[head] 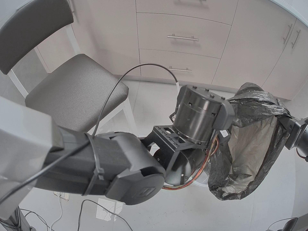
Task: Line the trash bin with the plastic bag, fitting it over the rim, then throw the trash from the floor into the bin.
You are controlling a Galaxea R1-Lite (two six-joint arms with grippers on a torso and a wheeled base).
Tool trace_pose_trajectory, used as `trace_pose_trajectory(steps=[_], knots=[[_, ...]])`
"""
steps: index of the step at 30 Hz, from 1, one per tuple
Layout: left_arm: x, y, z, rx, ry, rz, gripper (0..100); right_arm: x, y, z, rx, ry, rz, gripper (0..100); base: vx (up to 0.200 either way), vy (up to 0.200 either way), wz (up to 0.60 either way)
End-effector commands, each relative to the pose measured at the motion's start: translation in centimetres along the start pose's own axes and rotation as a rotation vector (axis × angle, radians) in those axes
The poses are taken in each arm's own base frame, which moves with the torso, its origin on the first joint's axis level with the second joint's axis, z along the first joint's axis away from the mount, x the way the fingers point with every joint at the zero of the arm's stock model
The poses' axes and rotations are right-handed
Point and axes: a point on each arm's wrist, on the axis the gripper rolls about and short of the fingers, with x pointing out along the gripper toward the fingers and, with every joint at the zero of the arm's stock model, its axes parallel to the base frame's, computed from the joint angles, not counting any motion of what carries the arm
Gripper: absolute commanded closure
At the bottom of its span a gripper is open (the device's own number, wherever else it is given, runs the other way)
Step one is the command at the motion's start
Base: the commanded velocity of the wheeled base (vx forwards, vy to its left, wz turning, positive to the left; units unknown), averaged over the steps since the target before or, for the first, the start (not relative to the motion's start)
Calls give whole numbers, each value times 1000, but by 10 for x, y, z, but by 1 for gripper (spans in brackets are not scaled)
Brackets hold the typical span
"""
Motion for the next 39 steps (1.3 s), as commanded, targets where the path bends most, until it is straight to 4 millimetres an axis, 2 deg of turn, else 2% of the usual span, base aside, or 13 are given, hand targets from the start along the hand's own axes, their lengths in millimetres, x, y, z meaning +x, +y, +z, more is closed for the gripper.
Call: trace_pose_trajectory(steps=[1, 5, 8, 13, 18, 25, 29, 38, 39], knots=[[34, 44, 3, 33, -49, 66, 100, 38, 11, -34, -40, 116, 16, 100, 0, 0, 0], [46, 64, 1, 66, -81, 67, 100, 55, 15, -43, -42, 128, 12, 100, 0, 0, 0], [57, 80, -3, 98, -112, 49, 100, 72, 18, -58, -51, 153, 0, 100, 0, 0, 0], [73, 100, -7, 119, -131, 65, 100, 89, 14, -81, -57, 184, -29, 100, 0, 0, 0], [79, 115, -3, 117, -138, 99, 100, 97, 9, -98, -52, 182, -29, 100, 0, 0, 0], [73, 134, -10, 177, -61, 121, 100, 103, 6, -112, -55, 214, -43, 100, 0, 0, 0], [70, 138, -12, 192, -64, 96, 100, 103, 5, -117, -41, 231, -45, 100, 0, 0, 0], [86, 162, -16, 242, -97, 101, 100, 113, 6, -140, 2, 257, -44, 100, 0, 0, 0], [90, 168, -15, 242, -96, 116, 100, 114, 6, -148, 0, 266, -42, 100, 0, 0, 0]])
